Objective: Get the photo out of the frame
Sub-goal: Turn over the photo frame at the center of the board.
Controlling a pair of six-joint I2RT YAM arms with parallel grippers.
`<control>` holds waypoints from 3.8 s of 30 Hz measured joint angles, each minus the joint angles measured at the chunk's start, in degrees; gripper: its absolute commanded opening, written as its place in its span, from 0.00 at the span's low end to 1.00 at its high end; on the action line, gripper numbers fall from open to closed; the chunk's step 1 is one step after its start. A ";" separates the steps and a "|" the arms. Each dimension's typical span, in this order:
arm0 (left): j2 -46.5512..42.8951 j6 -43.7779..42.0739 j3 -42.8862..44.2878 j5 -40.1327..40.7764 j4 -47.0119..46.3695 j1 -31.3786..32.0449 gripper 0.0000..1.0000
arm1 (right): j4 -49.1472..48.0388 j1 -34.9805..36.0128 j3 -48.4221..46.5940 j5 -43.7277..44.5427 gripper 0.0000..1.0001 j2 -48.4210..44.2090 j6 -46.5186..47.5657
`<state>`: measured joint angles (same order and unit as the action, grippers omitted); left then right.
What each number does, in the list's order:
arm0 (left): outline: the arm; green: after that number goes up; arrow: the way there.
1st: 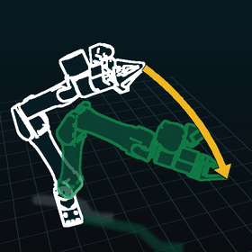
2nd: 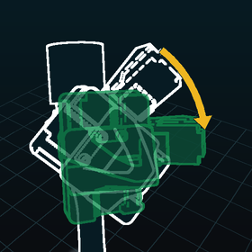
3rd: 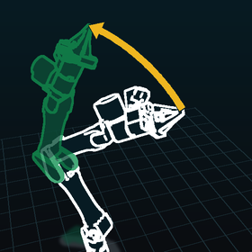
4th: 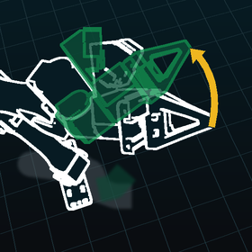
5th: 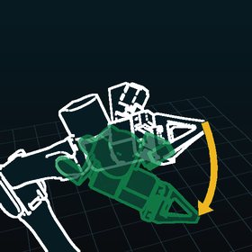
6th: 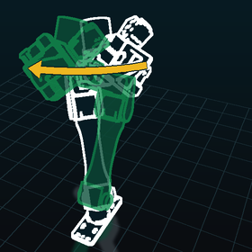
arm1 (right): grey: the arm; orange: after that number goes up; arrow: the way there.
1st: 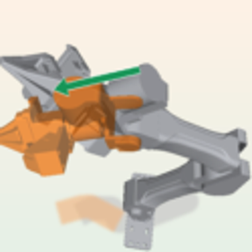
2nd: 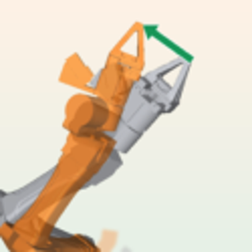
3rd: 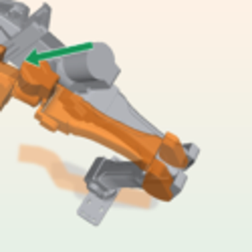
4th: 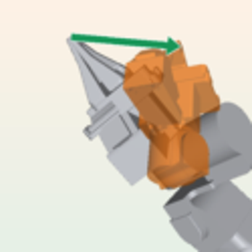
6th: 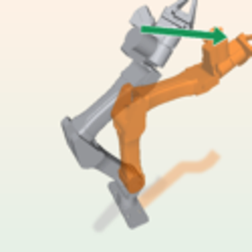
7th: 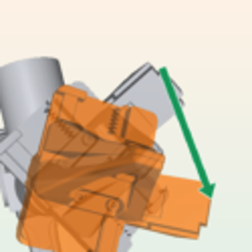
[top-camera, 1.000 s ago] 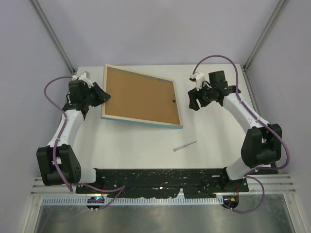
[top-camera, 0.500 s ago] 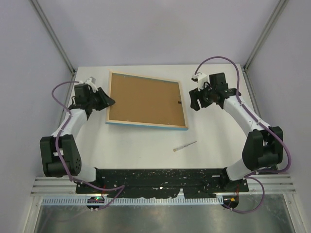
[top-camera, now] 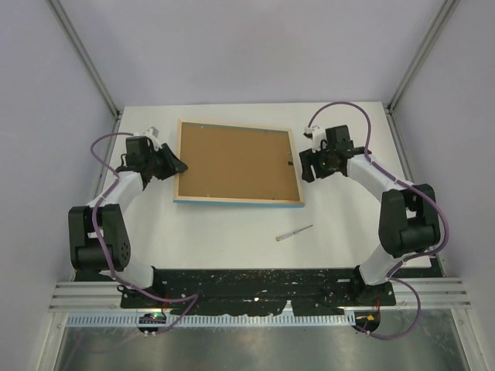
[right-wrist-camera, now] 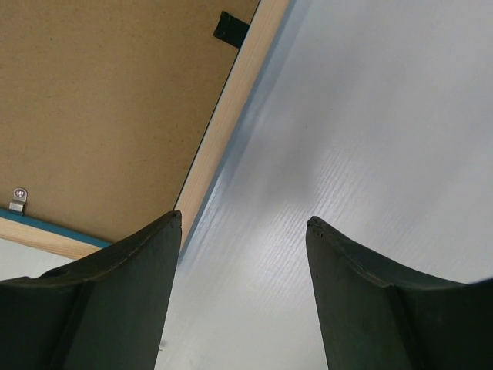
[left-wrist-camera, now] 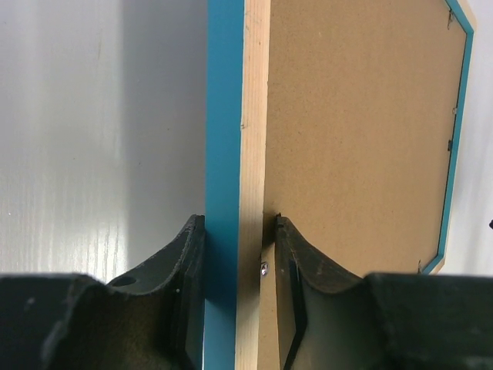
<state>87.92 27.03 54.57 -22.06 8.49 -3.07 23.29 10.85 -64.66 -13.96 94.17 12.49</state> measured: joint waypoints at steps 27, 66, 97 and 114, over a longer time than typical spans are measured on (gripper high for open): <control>1.70 -2.01 0.00 3.72 2.60 1.09 0.43 | -3.54 -0.09 0.70 0.96 0.69 4.26 -2.84; -4.33 -11.41 1.77 19.71 9.90 4.83 1.00 | -3.89 1.95 -4.39 2.32 0.65 12.48 -8.15; -40.92 -31.98 -1.64 22.10 29.05 4.83 1.00 | -1.75 3.28 6.32 8.37 0.38 3.48 -6.01; -43.63 -32.85 -5.14 19.19 29.49 4.81 1.00 | 3.02 2.71 -0.52 4.55 0.52 -1.55 4.35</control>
<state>44.29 -5.82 49.43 -2.87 37.98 1.74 26.30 13.56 -65.19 -9.41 92.62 16.84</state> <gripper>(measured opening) 0.994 0.522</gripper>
